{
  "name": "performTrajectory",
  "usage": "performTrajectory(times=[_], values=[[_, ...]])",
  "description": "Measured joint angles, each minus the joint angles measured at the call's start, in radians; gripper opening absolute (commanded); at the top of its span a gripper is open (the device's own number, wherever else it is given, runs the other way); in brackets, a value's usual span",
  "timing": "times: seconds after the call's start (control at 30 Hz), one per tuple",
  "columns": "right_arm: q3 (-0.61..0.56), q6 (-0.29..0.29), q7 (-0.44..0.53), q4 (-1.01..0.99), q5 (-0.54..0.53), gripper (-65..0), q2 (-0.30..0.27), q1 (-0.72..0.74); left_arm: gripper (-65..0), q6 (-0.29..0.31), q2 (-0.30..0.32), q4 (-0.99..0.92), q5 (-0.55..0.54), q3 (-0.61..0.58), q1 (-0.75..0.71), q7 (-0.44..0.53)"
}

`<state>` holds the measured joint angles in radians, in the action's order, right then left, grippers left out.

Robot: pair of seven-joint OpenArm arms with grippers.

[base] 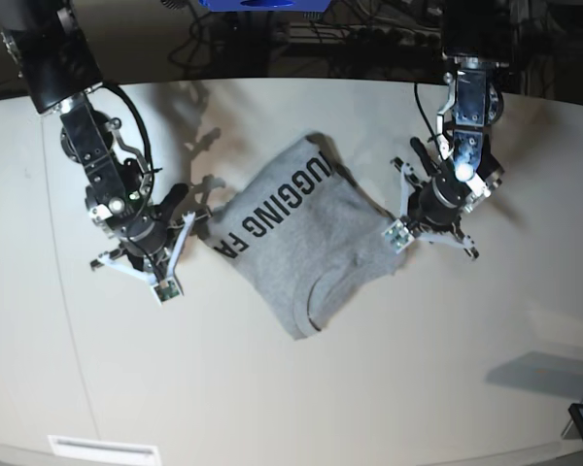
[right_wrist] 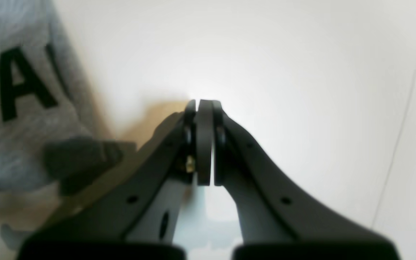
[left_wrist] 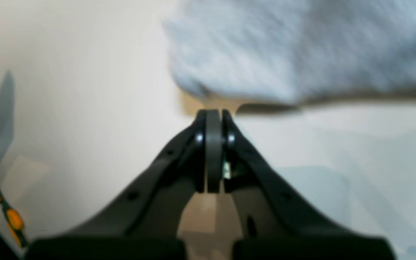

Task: Fold the T-shirt properly
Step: 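Drag the shirt's edge with the left gripper to square the rectangle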

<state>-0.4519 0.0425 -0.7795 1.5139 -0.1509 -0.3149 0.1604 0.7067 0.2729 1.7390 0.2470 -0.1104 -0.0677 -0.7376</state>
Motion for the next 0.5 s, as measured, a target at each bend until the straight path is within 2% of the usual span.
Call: performTrajectory(times=[0.17,0.2,0.37,0.5], values=[[-0.005,-0.001,0.019,-0.095,0.005,-64.9,0.023,0.05,-65.0,0.001,-0.004,0.086,-0.011,-0.006,-0.08,-0.026],[-0.004,-0.017,0.039,-0.097,0.004,-64.9,0.028,0.052,-65.0,0.002,-0.006,0.085,-0.013,-0.009,-0.082,-0.025],[-0.005,-0.074,0.045,-0.097,0.002,-65.0,0.066,0.047,-65.0,0.002,-0.04,0.056,-0.009,-0.006,-0.051,-0.03],[-0.005,-0.08,0.046,-0.096,0.0,-65.0,0.084,0.035,-65.0,-0.002,-0.062,0.005,-0.01,-0.007,0.003,-0.023]])
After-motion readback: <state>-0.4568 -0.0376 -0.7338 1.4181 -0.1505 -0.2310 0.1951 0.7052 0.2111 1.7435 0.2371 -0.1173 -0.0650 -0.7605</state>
